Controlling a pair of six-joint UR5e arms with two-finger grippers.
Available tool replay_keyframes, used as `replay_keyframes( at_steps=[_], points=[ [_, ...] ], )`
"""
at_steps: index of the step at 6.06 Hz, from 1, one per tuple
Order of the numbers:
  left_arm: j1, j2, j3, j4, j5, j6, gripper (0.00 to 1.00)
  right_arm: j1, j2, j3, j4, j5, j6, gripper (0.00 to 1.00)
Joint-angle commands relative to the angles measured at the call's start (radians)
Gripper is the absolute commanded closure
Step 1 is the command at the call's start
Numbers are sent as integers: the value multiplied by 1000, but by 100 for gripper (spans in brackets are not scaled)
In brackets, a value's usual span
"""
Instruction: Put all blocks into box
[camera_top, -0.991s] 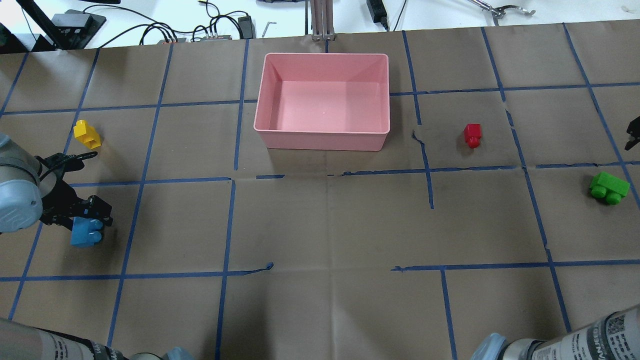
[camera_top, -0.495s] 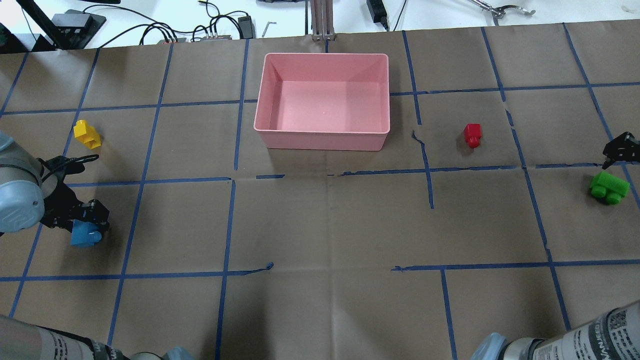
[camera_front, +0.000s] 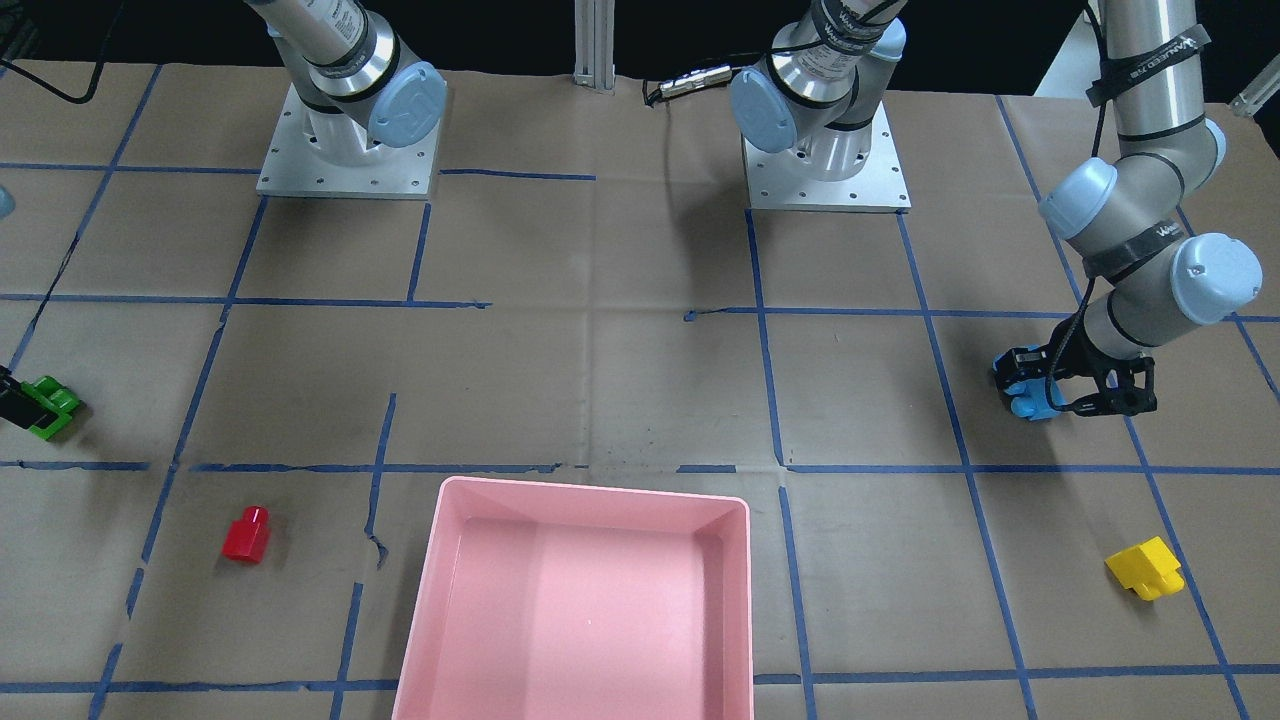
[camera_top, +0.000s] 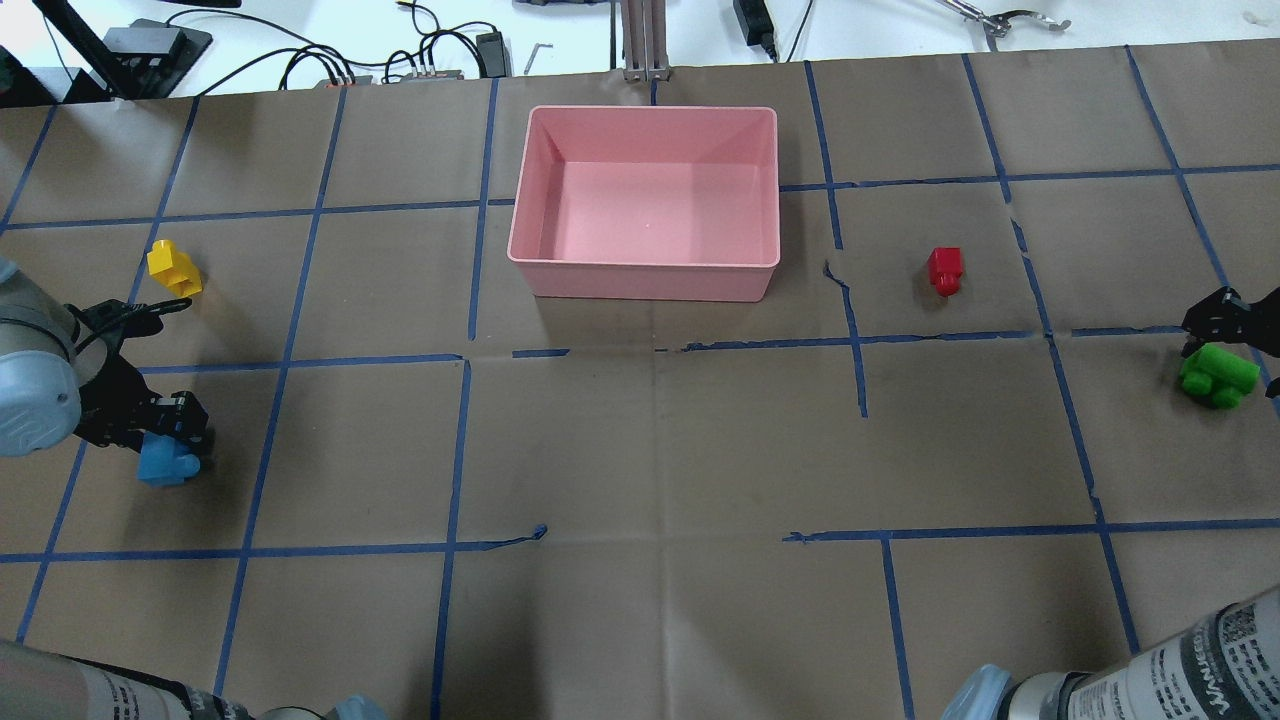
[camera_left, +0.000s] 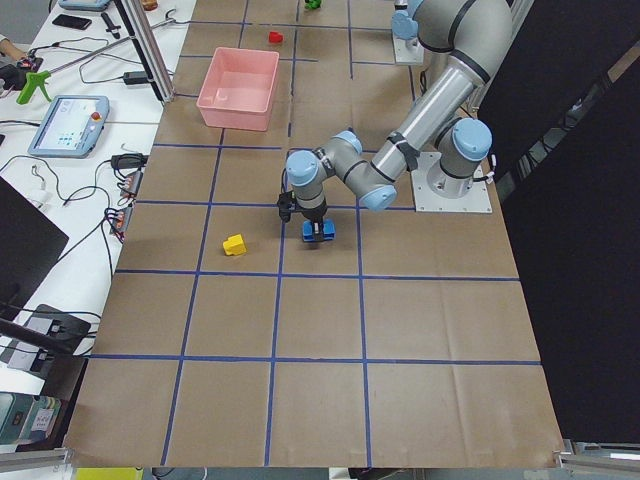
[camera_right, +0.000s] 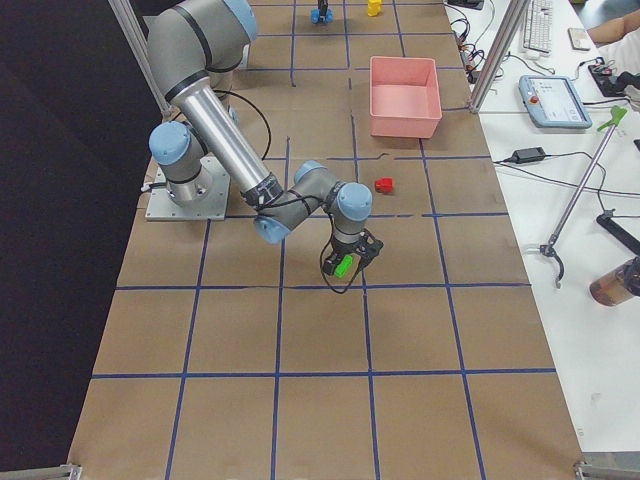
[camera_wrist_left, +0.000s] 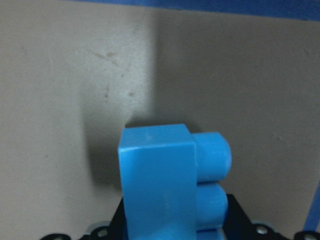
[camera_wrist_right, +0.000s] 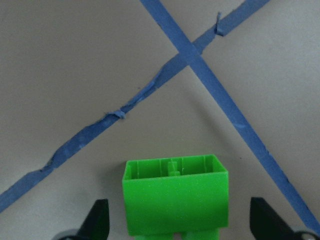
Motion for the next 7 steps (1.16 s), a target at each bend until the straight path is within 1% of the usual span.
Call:
replay_keyframes(
  at_steps=[1, 2, 3, 4, 5, 6, 7],
  points=[
    [-89, 84, 62, -75, -201, -5, 100, 0, 4, 5, -2, 0, -20, 1],
    [-208, 86, 156, -125, -209, -57, 100, 0, 24, 4, -2, -1, -20, 3],
    [-316, 55, 260, -165, -214, -95, 100, 0, 30, 2, -2, -1, -20, 21],
    [-434, -32, 368, -170, -212, -74, 100, 0, 29, -6, 3, 0, -18, 40],
    [-588, -149, 525, -173, -179, -85, 100, 0, 21, -10, 6, 3, -18, 50],
    [-667, -230, 667, -225, -131, -214, 100, 0, 18, -15, 9, 3, -17, 53],
    [-709, -286, 762, -263, -137, -378, 100, 5, -8, -48, 20, -1, -6, 53]
  ],
)
